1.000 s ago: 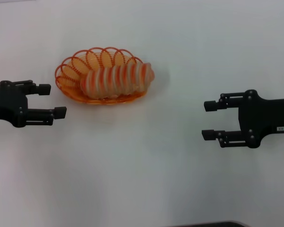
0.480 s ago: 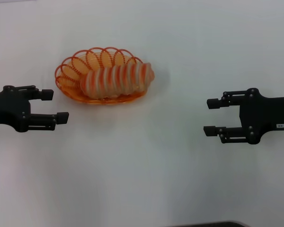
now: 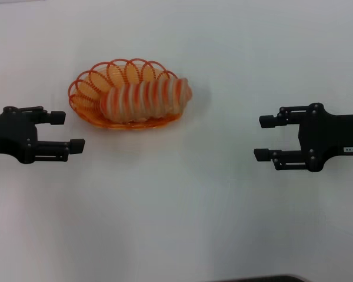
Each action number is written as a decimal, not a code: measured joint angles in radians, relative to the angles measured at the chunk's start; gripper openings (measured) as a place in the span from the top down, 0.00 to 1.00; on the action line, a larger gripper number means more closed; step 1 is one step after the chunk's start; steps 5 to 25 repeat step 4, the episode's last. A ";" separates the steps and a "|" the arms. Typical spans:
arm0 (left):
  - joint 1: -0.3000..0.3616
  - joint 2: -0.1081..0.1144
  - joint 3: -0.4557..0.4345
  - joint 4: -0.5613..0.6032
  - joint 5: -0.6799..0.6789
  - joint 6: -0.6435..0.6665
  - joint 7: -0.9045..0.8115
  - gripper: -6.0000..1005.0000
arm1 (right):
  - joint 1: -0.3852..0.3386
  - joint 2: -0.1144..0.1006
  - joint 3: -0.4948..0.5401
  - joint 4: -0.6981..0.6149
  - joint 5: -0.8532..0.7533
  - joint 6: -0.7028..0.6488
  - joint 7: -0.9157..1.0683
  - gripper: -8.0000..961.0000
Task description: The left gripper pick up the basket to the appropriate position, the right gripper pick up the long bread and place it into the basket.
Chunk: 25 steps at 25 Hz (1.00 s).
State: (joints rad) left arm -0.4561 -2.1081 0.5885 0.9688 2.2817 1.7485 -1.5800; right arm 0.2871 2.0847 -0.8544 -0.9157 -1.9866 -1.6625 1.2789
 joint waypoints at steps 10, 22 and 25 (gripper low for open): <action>-0.001 0.000 0.000 -0.001 0.001 -0.001 0.000 0.15 | 0.000 0.000 0.000 0.001 0.000 0.004 0.000 0.28; -0.001 0.000 0.000 -0.001 0.001 -0.001 0.000 0.15 | 0.000 0.000 0.000 0.001 0.000 0.004 0.000 0.28; -0.001 0.000 0.000 -0.001 0.001 -0.001 0.000 0.15 | 0.000 0.000 0.000 0.001 0.000 0.004 0.000 0.28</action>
